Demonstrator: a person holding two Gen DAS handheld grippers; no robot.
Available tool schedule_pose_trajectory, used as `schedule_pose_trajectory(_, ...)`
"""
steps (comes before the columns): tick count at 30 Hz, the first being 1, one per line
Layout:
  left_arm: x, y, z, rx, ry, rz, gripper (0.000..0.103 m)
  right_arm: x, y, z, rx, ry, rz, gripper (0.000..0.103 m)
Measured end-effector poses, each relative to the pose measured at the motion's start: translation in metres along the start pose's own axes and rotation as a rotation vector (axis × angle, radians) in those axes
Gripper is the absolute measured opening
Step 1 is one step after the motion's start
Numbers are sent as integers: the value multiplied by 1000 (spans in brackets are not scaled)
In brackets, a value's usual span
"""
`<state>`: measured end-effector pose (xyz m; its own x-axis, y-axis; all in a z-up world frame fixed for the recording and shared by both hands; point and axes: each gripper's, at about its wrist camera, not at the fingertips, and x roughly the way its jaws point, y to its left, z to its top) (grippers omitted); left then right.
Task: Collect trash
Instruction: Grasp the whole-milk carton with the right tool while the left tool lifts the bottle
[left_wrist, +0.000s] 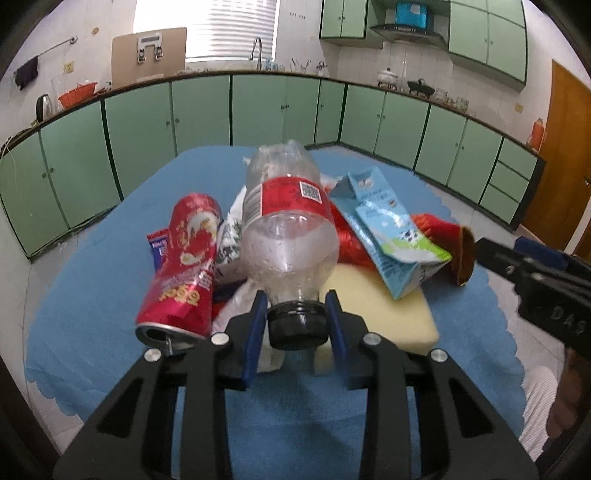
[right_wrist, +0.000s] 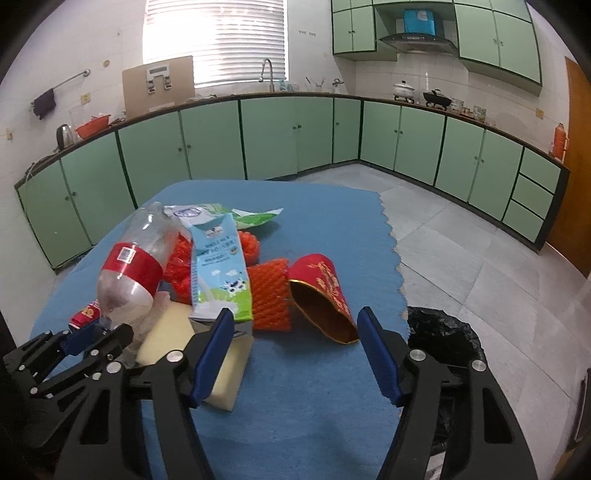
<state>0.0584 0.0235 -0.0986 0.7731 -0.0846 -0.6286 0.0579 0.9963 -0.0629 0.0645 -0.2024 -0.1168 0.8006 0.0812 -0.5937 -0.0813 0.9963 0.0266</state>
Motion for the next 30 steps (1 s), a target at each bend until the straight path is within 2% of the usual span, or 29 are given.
schedule_pose_trajectory(4, -12, 2, 2, -6, -42, 9, 31, 1, 4, 5, -5, -10, 50, 68)
schedule_pose_trajectory(6, -8, 5, 1, -12, -24, 14, 31, 6, 7, 8, 1, 0, 83, 68)
schedule_pose_trajectory(15, 18, 5, -8, -14, 80, 5, 31, 18, 21, 9, -41, 17, 97, 68)
schedule_pose_trajectory(23, 7, 9, -5, -23, 0, 17, 31, 34, 30, 13, -81, 40, 151, 64)
schedule_pose_trajectory(30, 10, 11, -7, -27, 7, 14, 31, 65, 40, 8, -96, 115, 150, 64)
